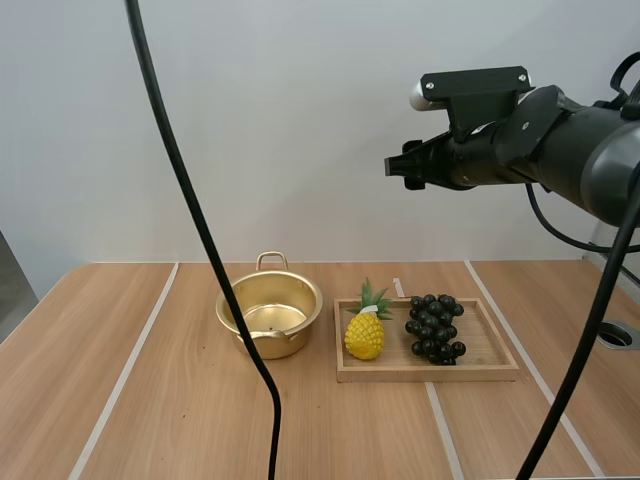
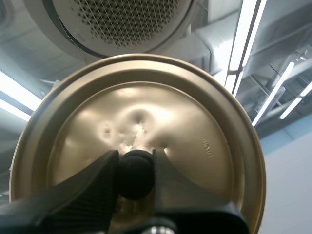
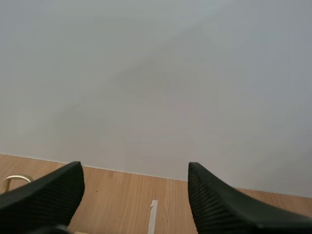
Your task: Open the pot, put the pineapple inside, and close it
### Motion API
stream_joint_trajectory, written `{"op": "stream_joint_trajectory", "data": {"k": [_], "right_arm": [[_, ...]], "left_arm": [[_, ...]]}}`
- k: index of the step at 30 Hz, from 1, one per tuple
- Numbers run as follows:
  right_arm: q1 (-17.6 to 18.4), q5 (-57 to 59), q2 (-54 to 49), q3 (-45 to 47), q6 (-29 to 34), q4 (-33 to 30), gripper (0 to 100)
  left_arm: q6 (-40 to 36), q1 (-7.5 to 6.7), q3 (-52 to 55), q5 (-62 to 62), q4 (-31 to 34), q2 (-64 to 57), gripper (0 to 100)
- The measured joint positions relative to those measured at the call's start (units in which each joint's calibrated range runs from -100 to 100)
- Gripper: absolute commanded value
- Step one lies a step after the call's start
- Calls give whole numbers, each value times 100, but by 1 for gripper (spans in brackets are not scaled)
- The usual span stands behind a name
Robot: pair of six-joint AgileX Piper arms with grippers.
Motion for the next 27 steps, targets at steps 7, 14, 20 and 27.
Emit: {"op": "stream_joint_trajectory", "data": {"k": [7, 14, 20, 27], "right_arm": [[0, 0, 0, 0, 0, 0, 100], [0, -52, 0, 0, 0, 0, 100], [0, -119, 0, 0, 0, 0, 100], [0, -117, 0, 0, 0, 0, 100]], "left_arm": [[-10, 0, -752, -298, 0, -14, 0], [-10, 0, -982, -533, 0, -25, 0], [-10, 0, -982, -246, 195, -25, 0], [-10, 0, -982, -246, 295, -25, 0]]}}
